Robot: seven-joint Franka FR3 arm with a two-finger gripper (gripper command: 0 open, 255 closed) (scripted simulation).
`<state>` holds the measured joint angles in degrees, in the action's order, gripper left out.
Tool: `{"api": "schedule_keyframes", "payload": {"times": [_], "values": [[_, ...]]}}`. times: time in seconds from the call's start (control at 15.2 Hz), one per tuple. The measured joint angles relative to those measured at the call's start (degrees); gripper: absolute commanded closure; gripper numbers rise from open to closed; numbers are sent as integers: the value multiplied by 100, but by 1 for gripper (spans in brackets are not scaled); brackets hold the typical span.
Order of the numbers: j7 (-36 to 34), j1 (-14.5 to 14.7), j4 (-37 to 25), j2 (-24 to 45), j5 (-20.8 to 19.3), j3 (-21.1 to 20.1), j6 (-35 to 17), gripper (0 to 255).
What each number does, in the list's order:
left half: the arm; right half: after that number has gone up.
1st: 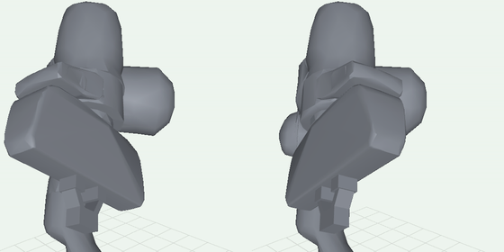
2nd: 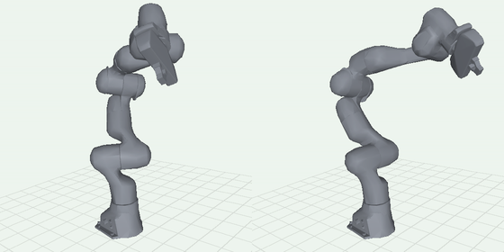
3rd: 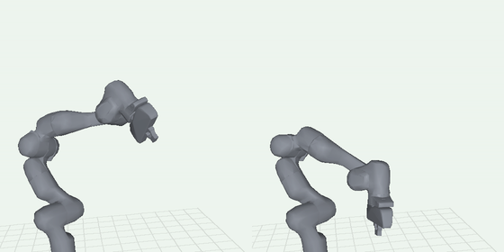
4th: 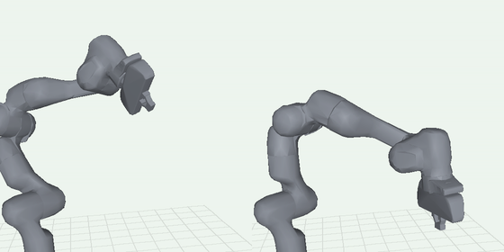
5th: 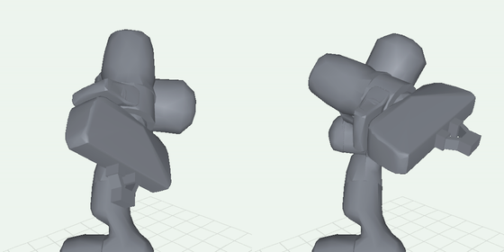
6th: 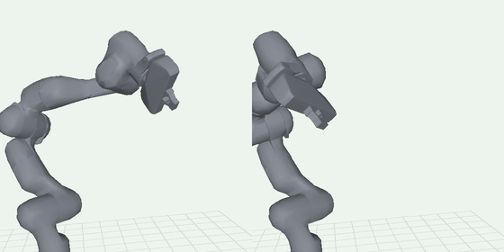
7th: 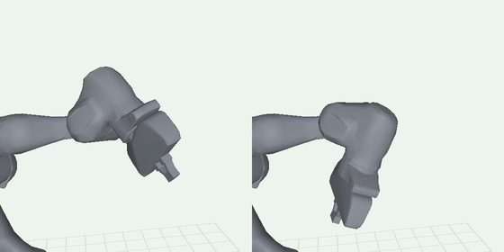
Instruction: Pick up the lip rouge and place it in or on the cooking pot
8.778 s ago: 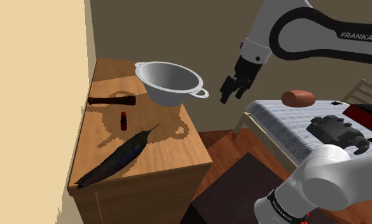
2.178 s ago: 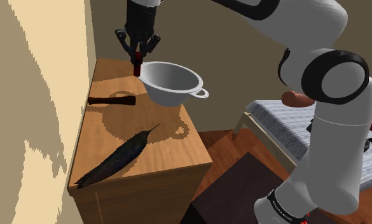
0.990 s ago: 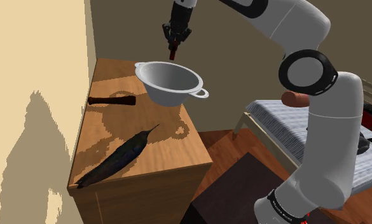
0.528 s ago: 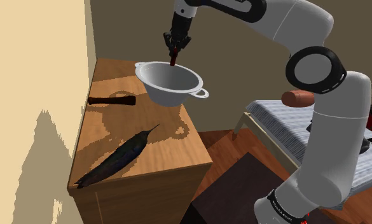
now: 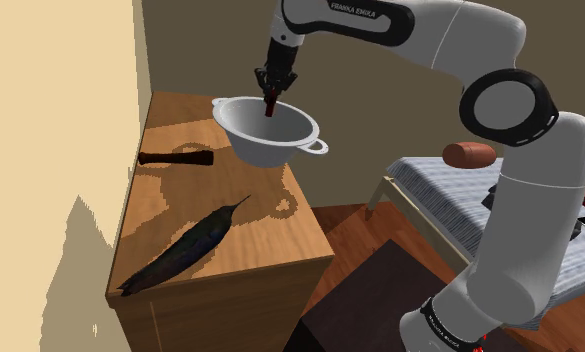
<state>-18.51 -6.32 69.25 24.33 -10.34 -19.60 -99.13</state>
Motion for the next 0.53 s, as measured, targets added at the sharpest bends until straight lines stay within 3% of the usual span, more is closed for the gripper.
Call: {"api": "schedule_keyframes", "payload": {"times": [0.53], "values": [[-21, -15, 198, -27, 4, -1, -172, 255]]}}
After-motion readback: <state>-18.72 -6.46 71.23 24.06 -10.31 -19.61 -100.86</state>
